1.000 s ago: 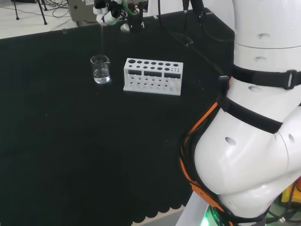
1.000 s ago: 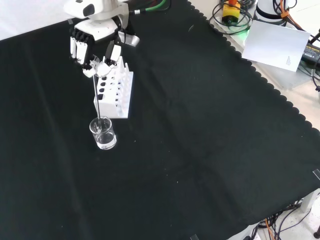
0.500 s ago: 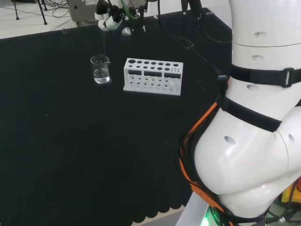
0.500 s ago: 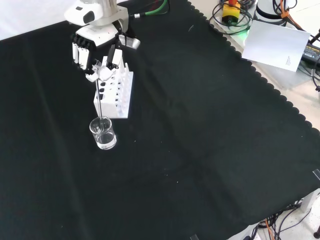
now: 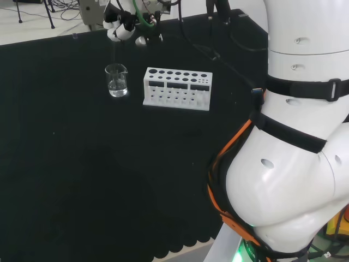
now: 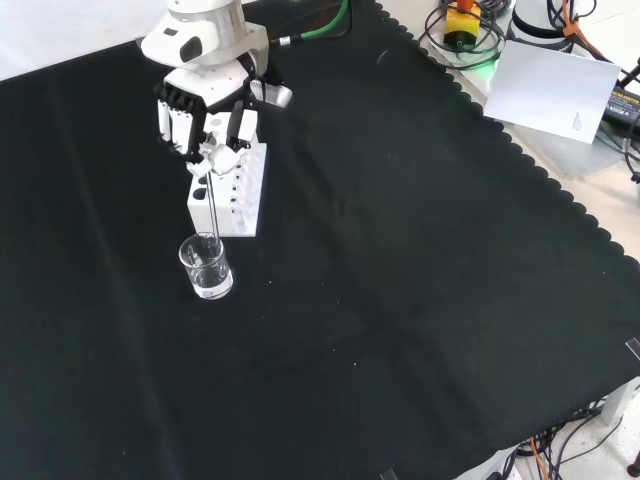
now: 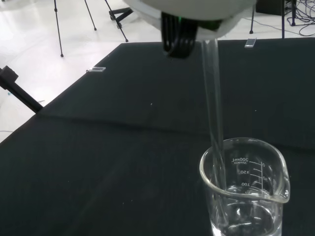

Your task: Stir in the beaker to the left of the white test tube rack with the glass rod.

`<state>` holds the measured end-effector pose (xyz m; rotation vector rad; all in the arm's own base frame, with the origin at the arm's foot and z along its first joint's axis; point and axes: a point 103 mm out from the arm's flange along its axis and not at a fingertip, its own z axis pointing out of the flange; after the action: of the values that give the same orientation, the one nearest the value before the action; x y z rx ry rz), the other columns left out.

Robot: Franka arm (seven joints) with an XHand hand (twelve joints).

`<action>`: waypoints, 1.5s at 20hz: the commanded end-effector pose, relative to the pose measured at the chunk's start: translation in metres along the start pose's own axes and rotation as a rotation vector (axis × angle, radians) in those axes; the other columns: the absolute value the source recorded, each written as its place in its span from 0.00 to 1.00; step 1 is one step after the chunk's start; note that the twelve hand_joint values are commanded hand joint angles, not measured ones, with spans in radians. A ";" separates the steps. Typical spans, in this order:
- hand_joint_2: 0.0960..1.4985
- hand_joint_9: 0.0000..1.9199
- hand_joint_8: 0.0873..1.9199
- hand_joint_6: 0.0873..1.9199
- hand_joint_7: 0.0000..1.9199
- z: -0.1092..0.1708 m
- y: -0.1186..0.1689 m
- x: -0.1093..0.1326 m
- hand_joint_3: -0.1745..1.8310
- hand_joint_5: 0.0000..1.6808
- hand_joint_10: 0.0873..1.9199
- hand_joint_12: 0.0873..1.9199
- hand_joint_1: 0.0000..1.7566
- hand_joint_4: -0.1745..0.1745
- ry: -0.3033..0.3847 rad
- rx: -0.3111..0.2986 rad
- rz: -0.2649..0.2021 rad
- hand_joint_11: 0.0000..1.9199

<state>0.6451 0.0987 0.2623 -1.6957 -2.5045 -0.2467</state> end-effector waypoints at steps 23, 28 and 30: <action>0.47 0.86 0.54 0.32 0.62 -0.003 -0.004 -0.017 0.39 0.65 0.35 0.48 0.74 0.00 -0.012 0.009 0.028 0.63; 0.47 0.86 0.54 0.32 0.62 0.005 0.012 0.006 0.39 0.65 0.35 0.47 0.74 0.00 -0.006 0.016 -0.009 0.63; 0.47 0.86 0.54 0.32 0.62 0.012 0.021 0.009 0.39 0.65 0.35 0.47 0.74 0.00 0.010 0.018 -0.010 0.63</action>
<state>0.6501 0.0914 0.2602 -1.7125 -2.4936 -0.2218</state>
